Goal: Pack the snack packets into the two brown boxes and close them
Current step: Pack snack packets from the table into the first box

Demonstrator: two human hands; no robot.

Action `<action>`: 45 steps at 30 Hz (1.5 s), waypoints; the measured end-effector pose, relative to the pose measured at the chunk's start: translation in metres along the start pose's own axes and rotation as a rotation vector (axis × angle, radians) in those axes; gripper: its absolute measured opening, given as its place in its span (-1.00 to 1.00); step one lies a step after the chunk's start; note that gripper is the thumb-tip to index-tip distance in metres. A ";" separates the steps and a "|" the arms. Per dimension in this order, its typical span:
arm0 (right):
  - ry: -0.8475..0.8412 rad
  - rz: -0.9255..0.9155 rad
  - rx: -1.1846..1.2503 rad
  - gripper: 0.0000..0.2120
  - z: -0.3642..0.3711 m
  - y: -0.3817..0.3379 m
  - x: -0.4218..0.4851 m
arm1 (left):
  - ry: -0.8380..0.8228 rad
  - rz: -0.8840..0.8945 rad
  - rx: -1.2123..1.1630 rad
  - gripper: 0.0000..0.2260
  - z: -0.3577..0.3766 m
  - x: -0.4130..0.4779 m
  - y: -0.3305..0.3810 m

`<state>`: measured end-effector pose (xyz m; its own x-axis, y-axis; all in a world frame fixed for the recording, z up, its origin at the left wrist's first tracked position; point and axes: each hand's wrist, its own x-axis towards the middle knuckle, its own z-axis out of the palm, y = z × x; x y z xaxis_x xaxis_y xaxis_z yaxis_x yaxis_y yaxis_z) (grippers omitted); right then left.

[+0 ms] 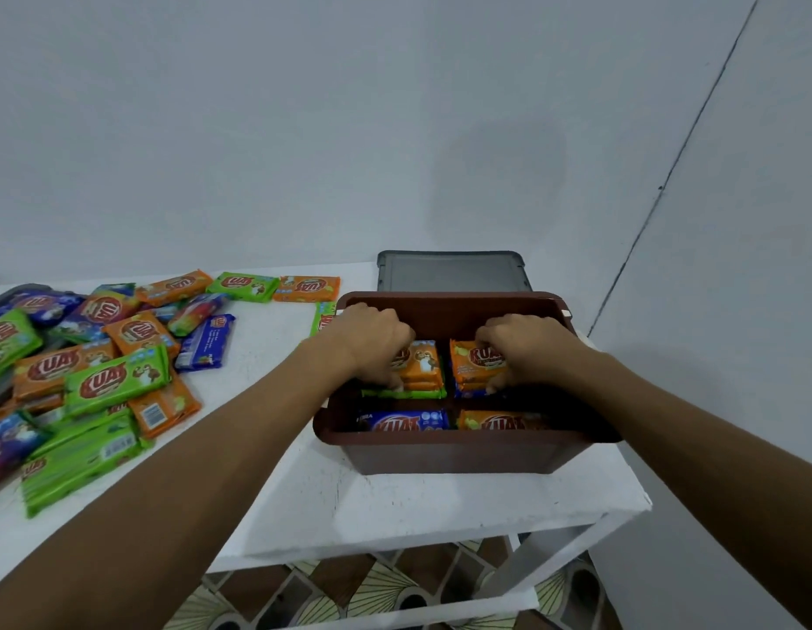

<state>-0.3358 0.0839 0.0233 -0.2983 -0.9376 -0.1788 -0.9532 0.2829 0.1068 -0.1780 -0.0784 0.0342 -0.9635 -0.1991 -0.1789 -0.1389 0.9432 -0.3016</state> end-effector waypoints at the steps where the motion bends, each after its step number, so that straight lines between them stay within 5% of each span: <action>1: -0.013 0.001 0.009 -0.40 -0.001 0.000 0.000 | 0.017 0.016 -0.028 -0.50 0.000 -0.006 -0.007; 5: 0.040 -0.012 0.100 -0.59 -0.012 -0.007 0.004 | 0.202 0.011 -0.412 -0.69 0.010 -0.029 -0.037; 10: 0.275 -0.114 0.222 -0.84 -0.034 -0.044 0.021 | 0.553 -0.179 -0.539 -0.78 0.047 -0.060 -0.072; 16: 0.399 -0.208 0.286 -0.87 -0.051 -0.107 0.055 | 0.279 -0.441 -0.414 -0.65 0.116 -0.134 -0.131; 22: 0.337 -0.274 0.279 -0.82 -0.061 -0.189 0.090 | 0.071 -0.619 -0.405 -0.35 0.167 -0.209 -0.194; 29: 0.044 -0.334 0.168 -0.67 -0.048 -0.294 0.119 | 0.195 -0.528 -0.509 -0.25 0.179 -0.234 -0.225; 37: 0.024 -0.296 0.243 -0.42 -0.001 -0.353 0.144 | 0.239 -0.470 -0.596 -0.22 0.204 -0.264 -0.252; 45: 0.146 -0.234 0.291 -0.57 0.001 -0.366 0.147 | 0.306 -0.473 -0.675 -0.21 0.219 -0.270 -0.251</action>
<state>-0.0315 -0.1575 -0.0433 -0.0818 -0.9964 -0.0228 -0.9749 0.0847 -0.2060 0.1673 -0.3201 -0.0471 -0.7765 -0.6200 0.1129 -0.5512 0.7550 0.3552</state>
